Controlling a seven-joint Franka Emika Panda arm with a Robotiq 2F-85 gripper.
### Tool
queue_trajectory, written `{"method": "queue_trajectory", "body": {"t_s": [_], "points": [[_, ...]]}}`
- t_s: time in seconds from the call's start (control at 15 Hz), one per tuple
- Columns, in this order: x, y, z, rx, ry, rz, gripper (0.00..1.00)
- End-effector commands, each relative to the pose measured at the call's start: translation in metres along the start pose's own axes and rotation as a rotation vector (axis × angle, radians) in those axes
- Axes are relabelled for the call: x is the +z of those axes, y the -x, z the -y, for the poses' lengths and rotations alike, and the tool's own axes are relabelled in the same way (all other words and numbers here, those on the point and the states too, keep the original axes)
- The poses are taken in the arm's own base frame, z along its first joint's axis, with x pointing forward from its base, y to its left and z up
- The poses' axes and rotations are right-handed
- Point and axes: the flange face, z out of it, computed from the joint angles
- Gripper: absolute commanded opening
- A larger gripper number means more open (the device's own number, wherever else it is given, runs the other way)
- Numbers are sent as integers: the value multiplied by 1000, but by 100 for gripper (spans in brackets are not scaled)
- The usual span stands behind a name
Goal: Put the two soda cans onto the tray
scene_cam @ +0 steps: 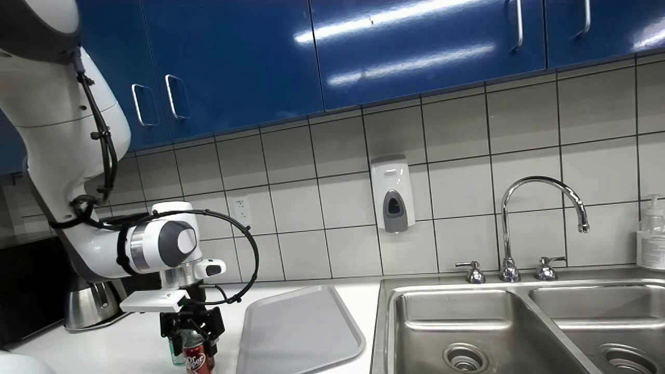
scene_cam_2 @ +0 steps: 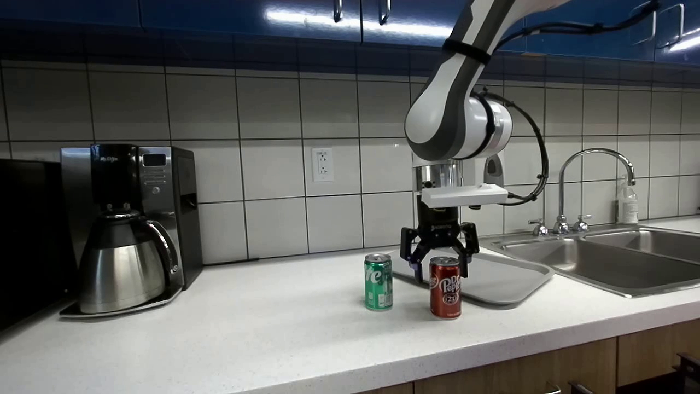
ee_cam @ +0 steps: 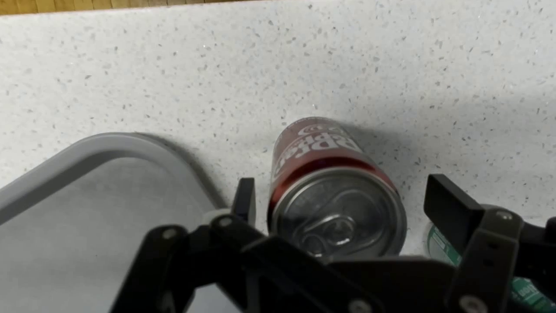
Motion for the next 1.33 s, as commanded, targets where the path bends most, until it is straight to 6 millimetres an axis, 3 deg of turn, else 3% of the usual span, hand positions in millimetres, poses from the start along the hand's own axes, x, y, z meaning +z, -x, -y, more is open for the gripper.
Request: {"method": "queue_trajectory", "body": {"t_s": [0.0, 0.27, 0.33, 0.4, 0.6, 0.73, 1.27], "points": [[0, -7, 4, 16, 14, -11, 100], [1, -7, 4, 17, 14, -8, 100], [1, -7, 4, 18, 14, -9, 75], [1, -7, 4, 19, 15, -11, 74], [1, -7, 2, 23, 16, -13, 49], [0, -6, 1, 26, 16, -15, 38], [-15, -6, -5, 43, -2, -42, 38]]}}
